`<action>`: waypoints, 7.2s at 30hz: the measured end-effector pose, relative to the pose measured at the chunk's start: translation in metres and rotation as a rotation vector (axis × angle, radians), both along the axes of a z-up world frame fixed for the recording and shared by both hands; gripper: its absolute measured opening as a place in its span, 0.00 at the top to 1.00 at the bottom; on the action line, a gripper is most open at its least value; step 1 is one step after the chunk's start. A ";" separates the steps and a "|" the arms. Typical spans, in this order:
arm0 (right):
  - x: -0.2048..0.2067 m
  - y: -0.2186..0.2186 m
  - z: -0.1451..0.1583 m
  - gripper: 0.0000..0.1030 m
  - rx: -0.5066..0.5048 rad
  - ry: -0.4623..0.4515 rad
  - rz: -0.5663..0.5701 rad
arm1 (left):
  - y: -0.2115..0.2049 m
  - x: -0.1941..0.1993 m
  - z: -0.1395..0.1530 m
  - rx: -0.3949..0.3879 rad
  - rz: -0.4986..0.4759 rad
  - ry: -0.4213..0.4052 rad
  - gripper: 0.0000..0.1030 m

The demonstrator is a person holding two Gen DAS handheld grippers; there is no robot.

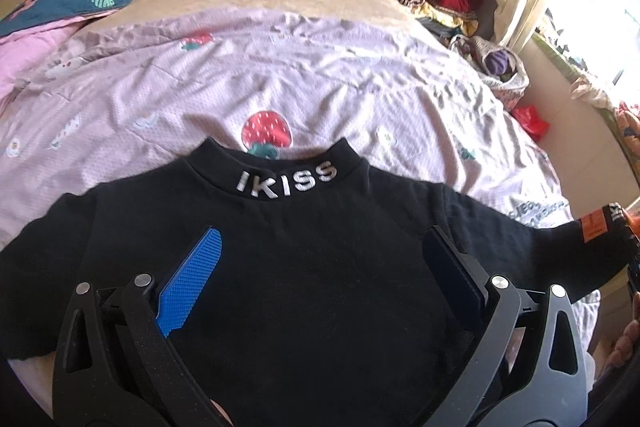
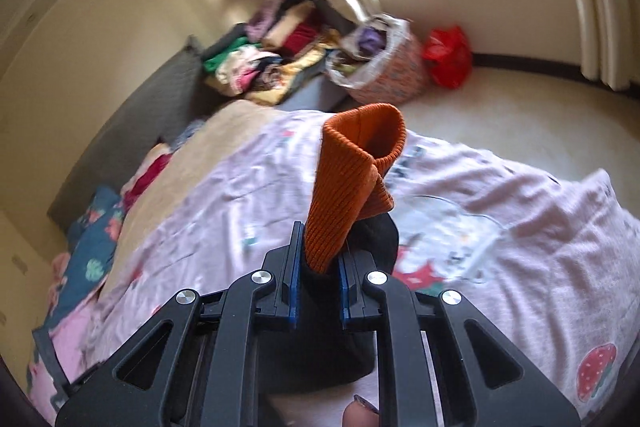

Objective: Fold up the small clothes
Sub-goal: 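Lift the cuff with the right gripper and fold the sleeve across the shirt body, then lower the cuff onto the shirt body and open the right gripper, then move the left gripper to the other orange sleeve cuff, then close the left gripper on the orange cuff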

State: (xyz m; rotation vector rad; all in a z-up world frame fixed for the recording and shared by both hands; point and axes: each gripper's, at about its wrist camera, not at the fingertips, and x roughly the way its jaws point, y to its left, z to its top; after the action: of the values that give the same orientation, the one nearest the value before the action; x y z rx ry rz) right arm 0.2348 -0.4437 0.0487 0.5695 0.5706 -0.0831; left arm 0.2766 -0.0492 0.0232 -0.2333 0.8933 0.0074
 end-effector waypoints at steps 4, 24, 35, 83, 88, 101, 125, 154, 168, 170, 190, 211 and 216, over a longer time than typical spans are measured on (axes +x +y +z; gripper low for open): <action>0.002 0.036 0.018 0.87 -0.029 -0.031 0.077 | 0.013 -0.008 0.012 -0.026 -0.007 -0.024 0.08; 0.011 0.219 0.028 0.87 -0.188 -0.015 0.404 | 0.100 -0.032 0.003 -0.256 0.024 -0.007 0.08; 0.014 0.282 -0.015 0.85 -0.217 0.076 0.478 | 0.122 -0.033 -0.026 -0.452 -0.043 0.053 0.08; -0.019 0.218 -0.047 0.59 -0.136 0.180 0.403 | 0.137 -0.052 -0.011 -0.326 -0.037 -0.023 0.93; -0.011 0.231 -0.058 0.59 -0.188 0.215 0.433 | 0.153 -0.058 -0.009 -0.247 0.032 -0.042 0.93; 0.014 0.234 -0.096 0.57 -0.240 0.379 0.447 | 0.116 -0.061 -0.074 -0.133 -0.060 0.155 0.75; -0.051 0.278 -0.031 0.07 -0.236 0.186 0.566 | 0.159 -0.128 -0.028 -0.115 0.047 0.048 0.10; -0.083 0.366 0.009 0.05 -0.331 0.073 0.746 | 0.233 -0.187 -0.035 -0.117 0.211 0.059 0.10; -0.091 0.404 0.010 0.05 -0.362 0.057 0.827 | 0.259 -0.206 -0.039 -0.133 0.270 0.071 0.10; -0.092 0.409 0.010 0.05 -0.371 0.056 0.840 | 0.263 -0.208 -0.039 -0.143 0.278 0.074 0.09; -0.114 0.441 0.011 0.04 -0.406 0.039 0.912 | 0.313 -0.262 -0.052 -0.254 0.461 0.067 0.10; -0.117 0.440 -0.007 0.04 -0.401 0.082 0.904 | 0.378 -0.268 -0.076 -0.215 0.667 0.009 0.57; -0.108 0.438 -0.018 0.05 -0.398 0.118 0.883 | 0.388 -0.265 -0.072 -0.241 0.681 -0.023 0.77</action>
State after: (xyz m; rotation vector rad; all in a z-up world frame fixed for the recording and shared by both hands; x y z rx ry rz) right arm 0.1270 -0.0057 0.0310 -0.1071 0.8527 0.5978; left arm 0.0119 0.3390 -0.0491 -0.7529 0.7559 0.5297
